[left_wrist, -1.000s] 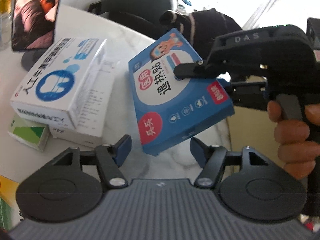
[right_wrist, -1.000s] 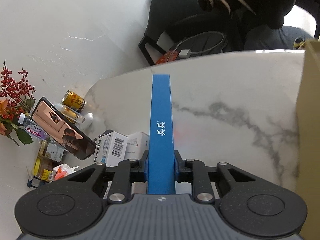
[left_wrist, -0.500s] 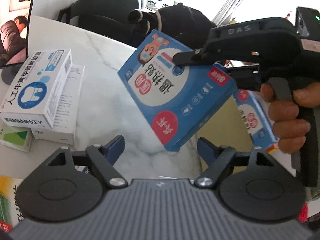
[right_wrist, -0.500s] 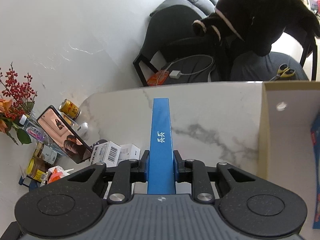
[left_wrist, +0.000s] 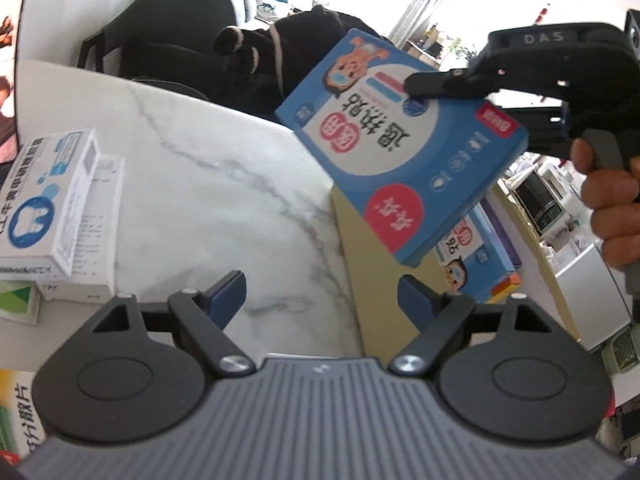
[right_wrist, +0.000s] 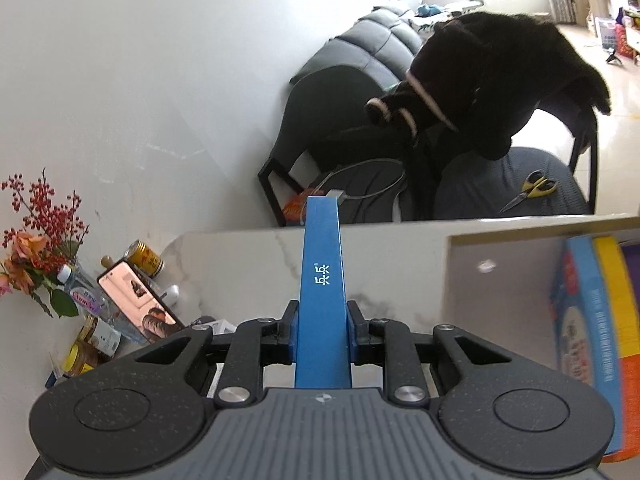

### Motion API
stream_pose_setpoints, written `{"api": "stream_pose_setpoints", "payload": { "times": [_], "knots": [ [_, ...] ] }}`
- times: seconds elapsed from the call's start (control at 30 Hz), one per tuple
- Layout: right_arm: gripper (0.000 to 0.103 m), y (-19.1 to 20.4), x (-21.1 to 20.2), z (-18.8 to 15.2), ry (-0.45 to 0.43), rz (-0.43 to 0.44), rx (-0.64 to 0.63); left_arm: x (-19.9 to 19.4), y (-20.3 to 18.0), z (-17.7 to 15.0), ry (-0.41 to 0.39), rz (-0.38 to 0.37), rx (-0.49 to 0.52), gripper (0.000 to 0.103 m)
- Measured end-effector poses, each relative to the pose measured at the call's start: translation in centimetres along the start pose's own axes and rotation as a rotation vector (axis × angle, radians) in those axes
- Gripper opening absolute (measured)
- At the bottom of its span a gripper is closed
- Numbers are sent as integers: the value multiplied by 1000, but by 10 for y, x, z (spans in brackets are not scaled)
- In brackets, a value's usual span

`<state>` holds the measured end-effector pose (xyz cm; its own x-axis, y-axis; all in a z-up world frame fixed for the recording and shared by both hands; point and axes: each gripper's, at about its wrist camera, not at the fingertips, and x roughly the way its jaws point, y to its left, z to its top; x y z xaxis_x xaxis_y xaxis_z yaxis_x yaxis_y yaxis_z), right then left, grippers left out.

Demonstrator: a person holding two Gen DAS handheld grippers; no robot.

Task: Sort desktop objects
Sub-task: 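Carry the fever-patch box into the beige box and lower it upright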

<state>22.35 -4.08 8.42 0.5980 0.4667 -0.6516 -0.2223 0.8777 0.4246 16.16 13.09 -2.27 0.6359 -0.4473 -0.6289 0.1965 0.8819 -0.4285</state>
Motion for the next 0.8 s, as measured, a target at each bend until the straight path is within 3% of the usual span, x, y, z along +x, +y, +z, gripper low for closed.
{"api": "stream_pose_setpoints", "payload": {
  "times": [0.43,0.8],
  "knots": [
    [25,-47,-66,10,-107,-81,48,8,-31,3,23,-41,65,84],
    [25,-73,-74,-9,-127,-207,41,8,-36,0,30,-39,73,85]
  ]
}}
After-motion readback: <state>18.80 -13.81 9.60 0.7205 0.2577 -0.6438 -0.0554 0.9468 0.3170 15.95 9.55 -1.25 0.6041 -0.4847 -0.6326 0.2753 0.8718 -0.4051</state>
